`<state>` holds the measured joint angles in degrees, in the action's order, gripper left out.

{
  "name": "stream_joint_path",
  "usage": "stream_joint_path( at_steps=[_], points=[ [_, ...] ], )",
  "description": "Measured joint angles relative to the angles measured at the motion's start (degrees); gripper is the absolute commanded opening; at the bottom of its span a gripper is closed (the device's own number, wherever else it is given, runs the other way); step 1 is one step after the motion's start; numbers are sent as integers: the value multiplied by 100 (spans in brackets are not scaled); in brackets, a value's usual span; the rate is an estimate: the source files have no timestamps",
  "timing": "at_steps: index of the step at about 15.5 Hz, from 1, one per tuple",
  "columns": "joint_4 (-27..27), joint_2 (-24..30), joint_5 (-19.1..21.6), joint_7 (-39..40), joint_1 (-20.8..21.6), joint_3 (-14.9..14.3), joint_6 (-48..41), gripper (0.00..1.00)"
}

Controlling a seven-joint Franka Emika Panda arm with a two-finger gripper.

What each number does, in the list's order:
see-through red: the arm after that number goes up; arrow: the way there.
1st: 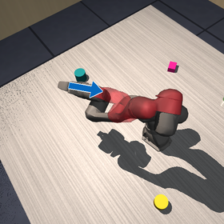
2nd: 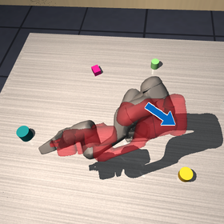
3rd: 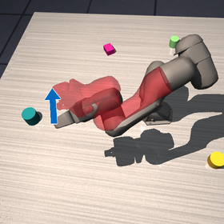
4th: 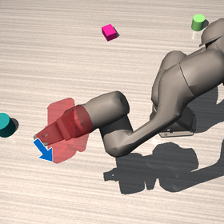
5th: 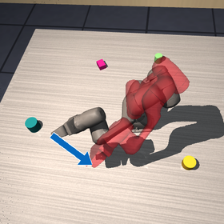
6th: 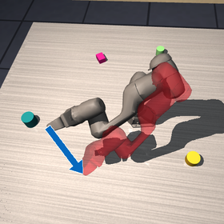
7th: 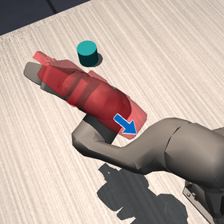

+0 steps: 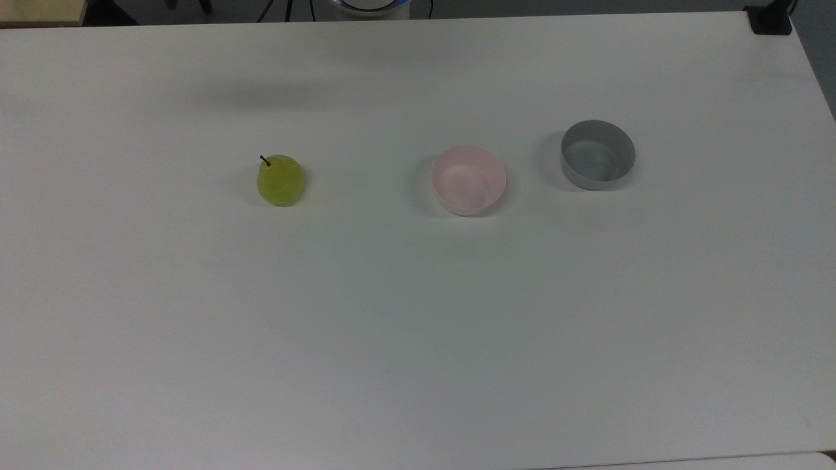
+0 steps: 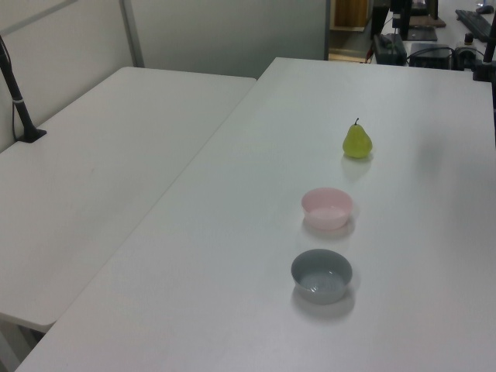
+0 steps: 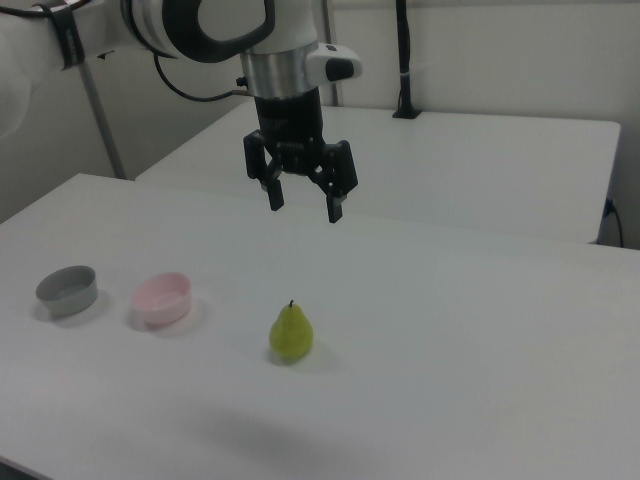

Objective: Place the pear in the bowl

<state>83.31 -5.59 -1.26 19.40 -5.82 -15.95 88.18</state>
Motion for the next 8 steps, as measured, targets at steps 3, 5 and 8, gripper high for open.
stream_joint_path(
  at_steps=[3,5,8],
  points=[
    [-4,0,1,28,0,-7,0,100],
    [-3,-2,24,88,0,-7,0,100],
    [-1,-21,118,274,15,-4,-5,100]
  ],
)
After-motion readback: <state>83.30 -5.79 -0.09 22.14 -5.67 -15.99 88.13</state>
